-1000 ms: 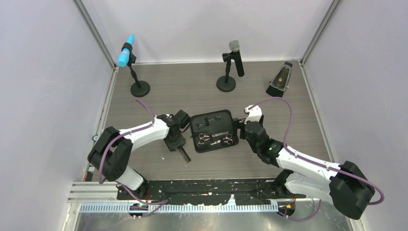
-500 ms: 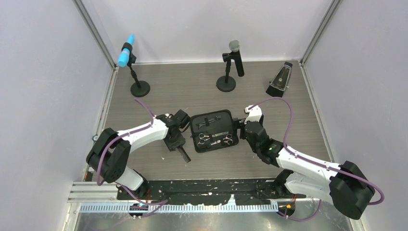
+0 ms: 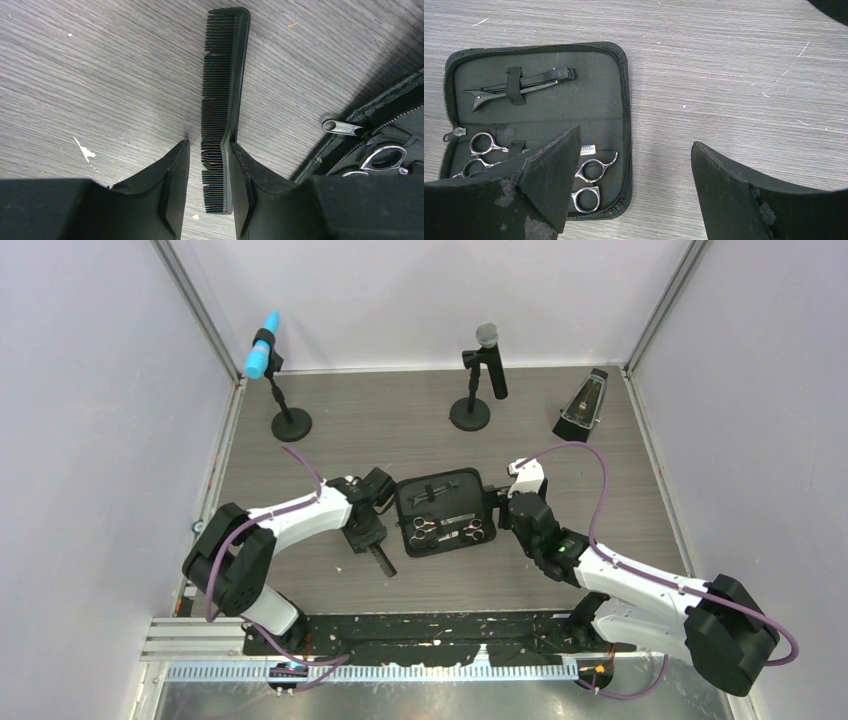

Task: Sort the hair-cutting tools
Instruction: Move the comb to the center of the board.

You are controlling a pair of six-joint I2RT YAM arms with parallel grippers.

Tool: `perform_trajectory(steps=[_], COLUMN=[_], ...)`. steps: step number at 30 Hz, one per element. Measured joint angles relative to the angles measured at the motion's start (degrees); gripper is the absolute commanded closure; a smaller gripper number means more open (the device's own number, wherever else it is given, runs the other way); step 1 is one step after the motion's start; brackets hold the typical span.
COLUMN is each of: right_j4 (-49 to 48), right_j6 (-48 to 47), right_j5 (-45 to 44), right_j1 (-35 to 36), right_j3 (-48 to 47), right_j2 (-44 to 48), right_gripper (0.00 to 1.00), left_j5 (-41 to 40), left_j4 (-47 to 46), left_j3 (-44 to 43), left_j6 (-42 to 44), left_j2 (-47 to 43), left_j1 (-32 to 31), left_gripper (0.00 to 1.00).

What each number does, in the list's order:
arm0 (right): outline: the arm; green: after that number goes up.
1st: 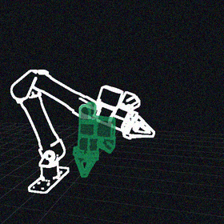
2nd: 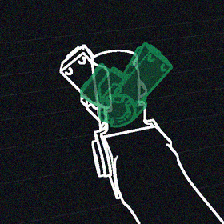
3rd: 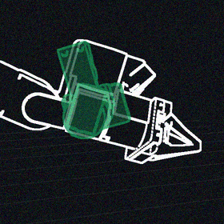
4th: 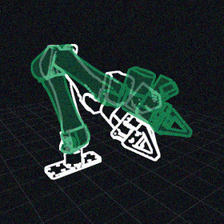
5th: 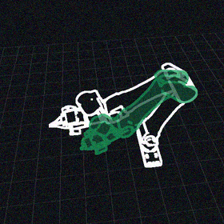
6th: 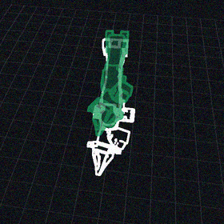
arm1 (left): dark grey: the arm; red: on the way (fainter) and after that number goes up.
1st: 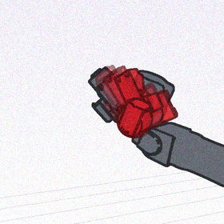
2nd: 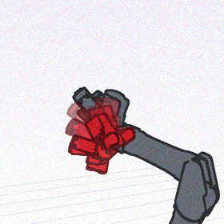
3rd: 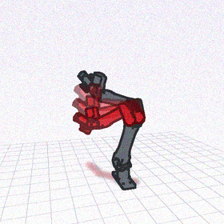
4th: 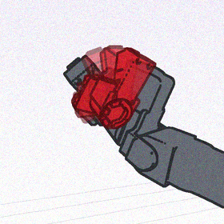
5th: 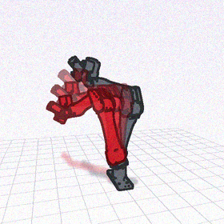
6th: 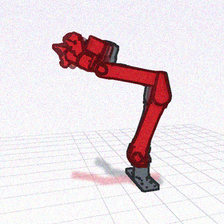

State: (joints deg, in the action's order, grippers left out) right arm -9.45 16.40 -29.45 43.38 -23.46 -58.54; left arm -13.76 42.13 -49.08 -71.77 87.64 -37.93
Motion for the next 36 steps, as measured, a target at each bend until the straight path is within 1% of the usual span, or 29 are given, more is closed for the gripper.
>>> perform_trajectory(steps=[36], right_j4=[0.00], right_j6=[0.00], right_j5=[0.17], right_j1=[0.00], right_j3=[0.00], right_j2=[0.02], right_gripper=[0.12], left_j5=[1.81], left_j4=[0.20], left_j3=[-3.89], left_j6=[0.15], left_j2=[4.31], left_j1=[-0.42], left_gripper=[0.62])
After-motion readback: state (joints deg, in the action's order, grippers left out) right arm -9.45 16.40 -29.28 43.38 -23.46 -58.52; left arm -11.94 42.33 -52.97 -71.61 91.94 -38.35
